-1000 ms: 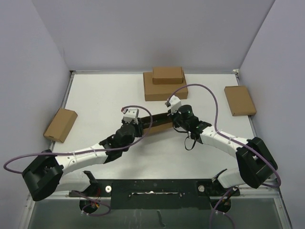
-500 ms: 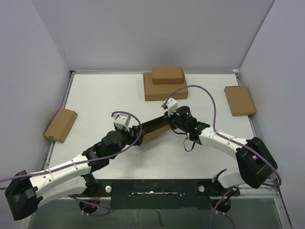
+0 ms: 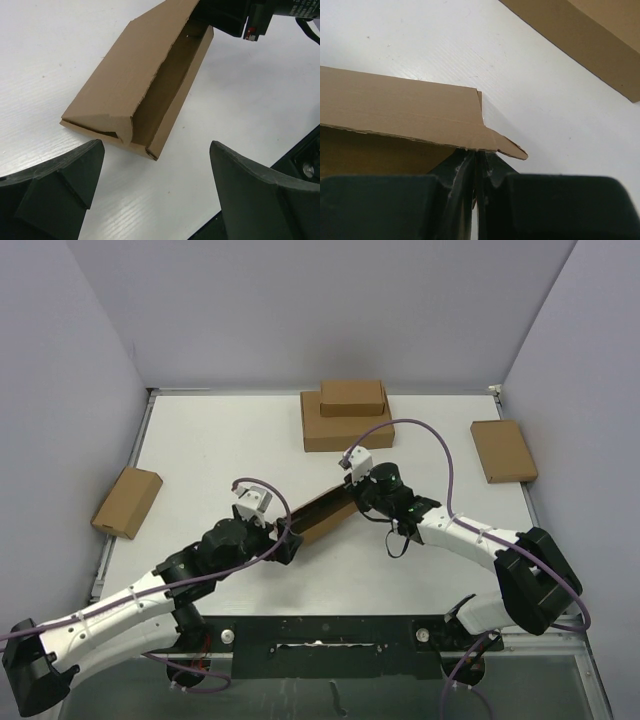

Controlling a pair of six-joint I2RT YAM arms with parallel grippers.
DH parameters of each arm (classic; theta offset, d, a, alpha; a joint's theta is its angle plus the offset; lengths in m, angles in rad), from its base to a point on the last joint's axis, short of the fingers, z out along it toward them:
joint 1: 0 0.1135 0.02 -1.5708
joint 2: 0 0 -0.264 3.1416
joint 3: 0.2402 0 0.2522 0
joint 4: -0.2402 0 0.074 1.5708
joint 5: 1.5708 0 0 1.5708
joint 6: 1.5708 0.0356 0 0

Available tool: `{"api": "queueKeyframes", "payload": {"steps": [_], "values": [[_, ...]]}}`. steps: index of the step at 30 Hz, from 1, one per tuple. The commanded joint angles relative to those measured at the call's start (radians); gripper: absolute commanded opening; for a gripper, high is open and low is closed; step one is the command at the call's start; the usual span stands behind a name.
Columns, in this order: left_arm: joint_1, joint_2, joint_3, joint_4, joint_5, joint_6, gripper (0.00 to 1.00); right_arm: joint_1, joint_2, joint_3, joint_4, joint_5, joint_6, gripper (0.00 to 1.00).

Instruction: Fold the paper box

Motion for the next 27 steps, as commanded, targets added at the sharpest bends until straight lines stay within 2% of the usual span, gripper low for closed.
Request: {"api": "queueKeyframes", "payload": {"steps": [1,4,7,11,14,20,27], "values": [[-0.003,-0.078,0.132,-0.172,0.028,0.003,0.87,-0.017,-0.011,-0.012,0.034,-0.019,0.000,0.00],[0.004,-0.105,0.212,-0.270,0.013,0.005,0.86,-0.024,-0.014,-0.018,0.038,-0.039,0.000,0.00],[0.010,-0.095,0.290,-0.293,-0.027,-0.017,0.79,-0.032,-0.017,-0.023,0.043,-0.048,-0.001,0.00],[0.036,0.033,0.403,-0.293,-0.040,-0.012,0.71,-0.044,-0.015,-0.026,0.045,-0.060,-0.003,0.00],[0.095,0.148,0.456,-0.288,-0.020,-0.004,0.65,-0.053,-0.015,-0.029,0.047,-0.070,-0.004,0.00],[0.324,0.336,0.450,-0.151,0.266,-0.046,0.47,-0.066,-0.019,-0.035,0.050,-0.092,-0.014,0.00],[0.341,0.491,0.445,-0.047,0.396,-0.075,0.41,-0.072,-0.015,-0.041,0.056,-0.134,-0.045,0.01]]}}
